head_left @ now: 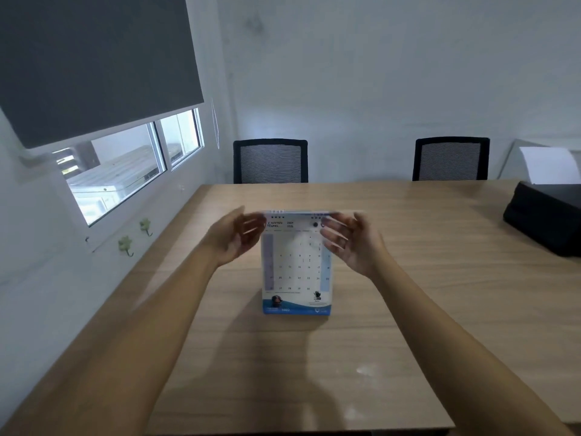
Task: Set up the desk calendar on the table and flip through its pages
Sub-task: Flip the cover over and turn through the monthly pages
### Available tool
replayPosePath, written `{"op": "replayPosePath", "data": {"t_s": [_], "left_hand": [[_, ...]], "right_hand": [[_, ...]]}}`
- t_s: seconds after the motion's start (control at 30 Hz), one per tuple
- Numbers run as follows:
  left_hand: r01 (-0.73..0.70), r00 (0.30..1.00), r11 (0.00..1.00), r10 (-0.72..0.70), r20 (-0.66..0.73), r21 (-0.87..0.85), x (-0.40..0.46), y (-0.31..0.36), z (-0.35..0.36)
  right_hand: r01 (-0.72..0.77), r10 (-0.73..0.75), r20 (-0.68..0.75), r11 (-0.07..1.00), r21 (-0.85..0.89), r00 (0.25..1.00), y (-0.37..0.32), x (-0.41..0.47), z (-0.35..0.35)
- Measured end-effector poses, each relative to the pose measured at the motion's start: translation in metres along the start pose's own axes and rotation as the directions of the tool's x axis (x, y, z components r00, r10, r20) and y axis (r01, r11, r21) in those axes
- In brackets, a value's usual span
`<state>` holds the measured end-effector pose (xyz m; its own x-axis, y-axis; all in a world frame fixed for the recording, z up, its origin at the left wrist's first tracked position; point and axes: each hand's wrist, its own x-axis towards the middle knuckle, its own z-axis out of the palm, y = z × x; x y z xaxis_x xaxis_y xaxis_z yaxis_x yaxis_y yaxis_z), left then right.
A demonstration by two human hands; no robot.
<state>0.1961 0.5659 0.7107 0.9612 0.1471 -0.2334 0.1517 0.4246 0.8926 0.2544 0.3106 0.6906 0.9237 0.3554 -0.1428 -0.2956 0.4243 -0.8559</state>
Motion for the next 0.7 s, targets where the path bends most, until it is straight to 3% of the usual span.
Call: {"op": "replayPosePath", "data": {"t_s": [0.03, 0.1, 0.17, 0.2, 0.27, 0.33, 0.37, 0.5, 0.63, 0.7], "left_hand": [[-0.056, 0.998, 0.997, 0.057, -0.032, 0.046, 0.003, 0.003, 0.006], [-0.156, 0.975, 0.916, 0.202, -0.088, 0.369, 0.008, 0.003, 0.019], [-0.233, 0.908, 0.645, 0.413, -0.076, 0.728, 0.017, 0.003, 0.026], [-0.266, 0.877, 0.481, 0.48, 0.003, 0.836, 0.021, 0.002, 0.027], [-0.269, 0.857, 0.218, 0.498, 0.13, 0.938, 0.027, 0.002, 0.028], [-0.222, 0.874, 0.057, 0.454, 0.173, 0.973, 0.037, 0.0, 0.026], [-0.196, 0.891, 0.008, 0.418, 0.174, 0.981, 0.042, -0.002, 0.023], [-0.12, 0.943, -0.04, 0.307, 0.127, 0.992, 0.057, -0.009, 0.014], [-0.141, 0.928, -0.149, 0.325, 0.183, 0.979, 0.062, -0.013, 0.01], [-0.163, 0.92, -0.153, 0.333, 0.206, 0.975, 0.064, -0.014, 0.008]], "right_hand": [[0.059, -0.059, 0.004, 0.998, -0.026, 0.998, -0.002, 0.004, 0.006], [0.186, -0.192, 0.004, 0.944, -0.274, 0.981, -0.002, 0.013, 0.016], [0.293, -0.298, 0.087, 0.771, -0.565, 0.951, -0.001, 0.018, 0.024], [0.327, -0.315, 0.147, 0.654, -0.682, 0.938, 0.0, 0.02, 0.028], [0.318, -0.303, 0.222, 0.32, -0.892, 0.927, 0.004, 0.034, 0.026], [0.189, -0.256, 0.182, 0.004, -0.982, 0.95, 0.008, 0.049, 0.02], [0.141, -0.236, 0.157, -0.083, -0.987, 0.959, 0.009, 0.054, 0.019], [0.059, -0.168, 0.086, -0.156, -0.986, 0.982, 0.01, 0.056, 0.015], [0.046, -0.2, 0.076, -0.15, -0.988, 0.977, 0.013, 0.061, 0.008], [0.058, -0.217, 0.09, -0.147, -0.987, 0.972, 0.015, 0.063, 0.007]]}}
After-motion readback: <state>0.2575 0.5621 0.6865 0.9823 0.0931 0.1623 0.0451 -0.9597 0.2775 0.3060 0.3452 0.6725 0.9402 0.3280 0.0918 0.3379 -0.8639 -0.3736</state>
